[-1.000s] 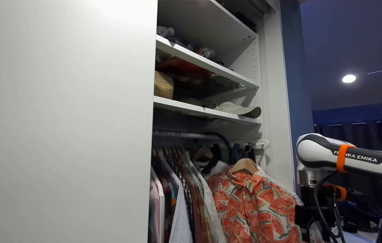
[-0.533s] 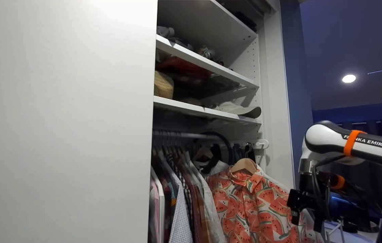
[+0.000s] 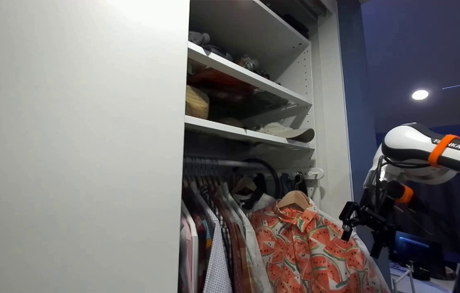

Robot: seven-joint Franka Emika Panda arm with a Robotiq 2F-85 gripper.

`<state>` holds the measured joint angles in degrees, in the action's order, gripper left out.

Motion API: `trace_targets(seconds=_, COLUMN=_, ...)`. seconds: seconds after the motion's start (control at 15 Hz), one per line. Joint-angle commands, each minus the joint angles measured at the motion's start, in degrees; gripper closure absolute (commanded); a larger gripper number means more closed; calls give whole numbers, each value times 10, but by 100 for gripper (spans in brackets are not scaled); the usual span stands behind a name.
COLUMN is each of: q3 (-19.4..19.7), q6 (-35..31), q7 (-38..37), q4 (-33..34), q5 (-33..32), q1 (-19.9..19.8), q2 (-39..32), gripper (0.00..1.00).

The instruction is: Hang the cap on the shirt

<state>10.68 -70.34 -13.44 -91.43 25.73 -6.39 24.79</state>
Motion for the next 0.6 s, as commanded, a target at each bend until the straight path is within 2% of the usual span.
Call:
trace_targets(seconds=0.0, q3=0, q6=-12, q7=-25, q4=-1, q5=44, q1=-10, q2=-3, gripper=0)
trace_targets(seconds=0.2, q3=13, q6=-14, q7=-95, q4=45, q5=146, q1=-8, q2=-27, gripper=0)
trace_targets(seconds=0.53, q3=19, q6=-70, q7=-191, q4=59, q5=272, q1=-22, q2=-45, gripper=0)
